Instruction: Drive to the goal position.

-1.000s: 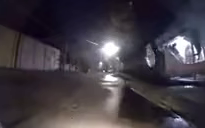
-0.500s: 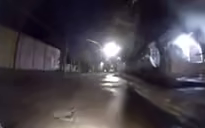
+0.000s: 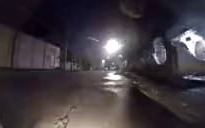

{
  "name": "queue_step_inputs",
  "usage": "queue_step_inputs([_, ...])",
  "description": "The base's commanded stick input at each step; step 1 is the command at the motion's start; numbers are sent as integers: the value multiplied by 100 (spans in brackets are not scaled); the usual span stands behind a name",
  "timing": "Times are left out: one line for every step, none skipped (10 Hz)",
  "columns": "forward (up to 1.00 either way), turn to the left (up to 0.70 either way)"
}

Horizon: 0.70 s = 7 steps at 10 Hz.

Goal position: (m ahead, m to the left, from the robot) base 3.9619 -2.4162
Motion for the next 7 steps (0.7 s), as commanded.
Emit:
queue_step_inputs([70, -35])
queue_step_inputs([70, -35])
queue_step_inputs([70, -22])
queue_step_inputs([70, -5])
queue_step_inputs([70, 0])
queue_step_inputs([70, 0])
queue_step_inputs([70, 0])
